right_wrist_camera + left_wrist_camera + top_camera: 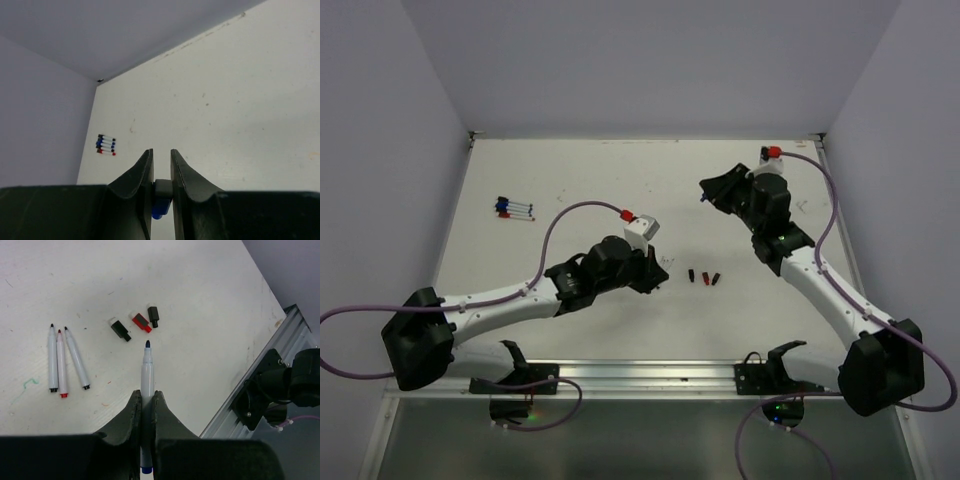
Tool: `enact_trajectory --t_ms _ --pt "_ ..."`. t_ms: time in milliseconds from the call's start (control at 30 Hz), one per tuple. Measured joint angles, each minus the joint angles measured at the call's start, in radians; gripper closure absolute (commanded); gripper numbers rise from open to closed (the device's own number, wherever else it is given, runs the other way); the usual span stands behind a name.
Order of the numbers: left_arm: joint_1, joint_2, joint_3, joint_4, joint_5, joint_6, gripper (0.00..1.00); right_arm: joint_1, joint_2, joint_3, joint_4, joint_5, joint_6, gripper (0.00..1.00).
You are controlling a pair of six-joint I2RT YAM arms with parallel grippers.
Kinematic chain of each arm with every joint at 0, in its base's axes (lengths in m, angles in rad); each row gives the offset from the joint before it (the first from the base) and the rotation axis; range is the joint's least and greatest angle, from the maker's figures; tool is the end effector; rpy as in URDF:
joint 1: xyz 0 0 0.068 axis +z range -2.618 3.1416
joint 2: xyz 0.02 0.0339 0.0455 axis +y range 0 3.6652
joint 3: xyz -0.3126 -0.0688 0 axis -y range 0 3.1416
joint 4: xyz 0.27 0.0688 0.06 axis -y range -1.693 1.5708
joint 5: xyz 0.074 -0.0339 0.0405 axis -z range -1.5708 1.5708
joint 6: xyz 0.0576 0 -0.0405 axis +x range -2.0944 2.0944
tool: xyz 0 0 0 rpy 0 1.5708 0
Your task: Open the pen caps
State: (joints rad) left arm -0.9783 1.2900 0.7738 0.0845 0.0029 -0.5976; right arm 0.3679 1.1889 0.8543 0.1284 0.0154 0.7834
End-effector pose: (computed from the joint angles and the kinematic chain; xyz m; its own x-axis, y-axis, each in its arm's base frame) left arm 0.1771 -0.2633 0.2777 -0.6607 -0.0260 -0.7502 0.5555 0.6551 -0.5120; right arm 0.2868 0.1096 0.3446 -0.3792 0.6100 -0.6957 -0.1100 0.7168 0.6885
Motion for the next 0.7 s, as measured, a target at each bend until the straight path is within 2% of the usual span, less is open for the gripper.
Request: enact_trajectory --t_ms 167,333,433,600,700 --pt "-0.002 -0.005 0.008 -0.050 -0.027 0.020 1.00 0.006 0.028 0.072 0.002 -0.037 -0.028 1.00" --pt "0.005 0.041 0.130 -0.212 -0.150 0.039 1.00 0.008 0.054 0.140 -0.167 -0.015 -0.100 1.00" --pt "0.061 0.096 0.188 -0.269 -0.188 0.042 1.00 0.008 0.069 0.193 -0.303 0.028 -0.171 1.00" --pt "0.207 0.126 0.161 -0.337 -0.233 0.059 1.00 0.006 0.102 0.211 -0.495 0.098 -0.260 1.00" --pt "0.225 0.148 0.140 -0.332 -0.247 0.071 1.00 0.005 0.149 0.209 -0.600 0.129 -0.294 1.00"
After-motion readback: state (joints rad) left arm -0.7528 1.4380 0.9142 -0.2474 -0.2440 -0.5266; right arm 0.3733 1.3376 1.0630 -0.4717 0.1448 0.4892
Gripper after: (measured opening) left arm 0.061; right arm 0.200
